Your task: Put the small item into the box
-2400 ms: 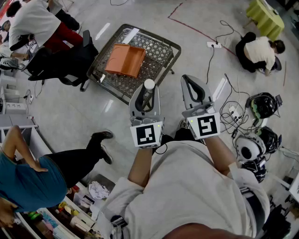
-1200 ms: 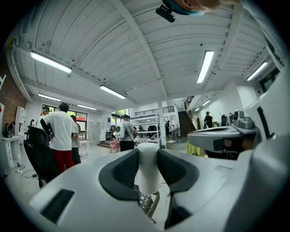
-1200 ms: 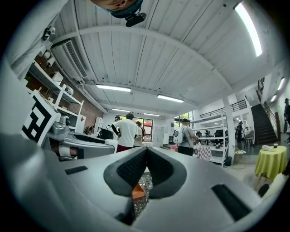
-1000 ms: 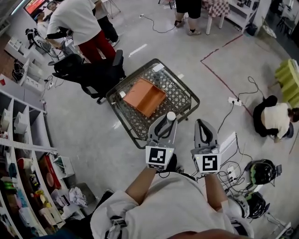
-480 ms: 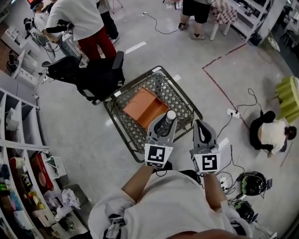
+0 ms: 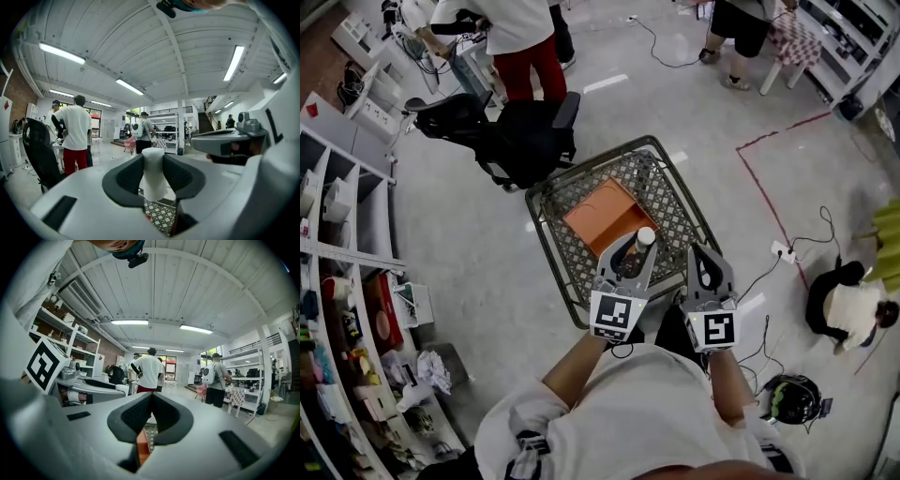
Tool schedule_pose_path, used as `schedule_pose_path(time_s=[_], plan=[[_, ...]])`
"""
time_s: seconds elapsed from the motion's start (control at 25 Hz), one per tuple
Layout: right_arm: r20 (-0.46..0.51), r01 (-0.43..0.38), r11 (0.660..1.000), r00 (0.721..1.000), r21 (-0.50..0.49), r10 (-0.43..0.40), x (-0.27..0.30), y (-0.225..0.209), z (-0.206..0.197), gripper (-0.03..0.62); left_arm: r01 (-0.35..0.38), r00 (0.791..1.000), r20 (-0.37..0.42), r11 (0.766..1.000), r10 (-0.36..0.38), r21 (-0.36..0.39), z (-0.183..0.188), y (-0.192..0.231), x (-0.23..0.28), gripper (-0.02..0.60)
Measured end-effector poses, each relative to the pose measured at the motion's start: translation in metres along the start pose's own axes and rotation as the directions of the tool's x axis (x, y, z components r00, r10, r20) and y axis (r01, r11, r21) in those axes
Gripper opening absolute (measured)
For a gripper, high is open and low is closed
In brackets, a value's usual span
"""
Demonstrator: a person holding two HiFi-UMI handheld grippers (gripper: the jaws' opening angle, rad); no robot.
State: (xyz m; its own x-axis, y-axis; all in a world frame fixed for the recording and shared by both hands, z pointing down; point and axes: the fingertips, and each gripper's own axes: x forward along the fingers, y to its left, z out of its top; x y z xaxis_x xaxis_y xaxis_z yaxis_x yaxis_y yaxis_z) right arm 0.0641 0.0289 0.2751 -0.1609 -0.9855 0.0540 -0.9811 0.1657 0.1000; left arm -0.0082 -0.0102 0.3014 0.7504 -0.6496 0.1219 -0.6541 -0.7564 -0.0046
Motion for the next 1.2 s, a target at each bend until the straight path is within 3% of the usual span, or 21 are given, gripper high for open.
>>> schedule_pose_path(time_s=[0.2,0.52,0.76,1.0,1.2], plan=[[0.017,-0.139,0.99,0.99,-0.006,0.139,0.029,-0.018,-0.004,0.003,-0.111,0.994,-0.015,0.994,0.111,-0.002,0.001,0.011,0.022,0.132],[0.055,-0.349,0.937,0.935,-0.01,0.349,0.068,-0.047,-0.004,0.003,-0.304,0.951,-0.053,0.953,0.304,0.0,0.006,0.02,0.047,0.13],[0.069,-0.415,0.91,0.908,0.009,0.413,0.07,-0.063,-0.007,0.003,-0.381,0.92,-0.1,0.925,0.379,0.005,0.001,0.008,0.044,0.13],[0.048,-0.482,0.875,0.876,0.038,0.48,0.087,-0.042,-0.024,0.003,-0.457,0.878,-0.149,0.889,0.454,0.014,-0.015,0.027,0.021,0.131],[0.016,-0.531,0.846,0.847,0.043,0.531,0.096,-0.01,-0.035,0.003,-0.485,0.856,-0.196,0.874,0.479,0.019,-0.031,0.044,-0.001,0.131]])
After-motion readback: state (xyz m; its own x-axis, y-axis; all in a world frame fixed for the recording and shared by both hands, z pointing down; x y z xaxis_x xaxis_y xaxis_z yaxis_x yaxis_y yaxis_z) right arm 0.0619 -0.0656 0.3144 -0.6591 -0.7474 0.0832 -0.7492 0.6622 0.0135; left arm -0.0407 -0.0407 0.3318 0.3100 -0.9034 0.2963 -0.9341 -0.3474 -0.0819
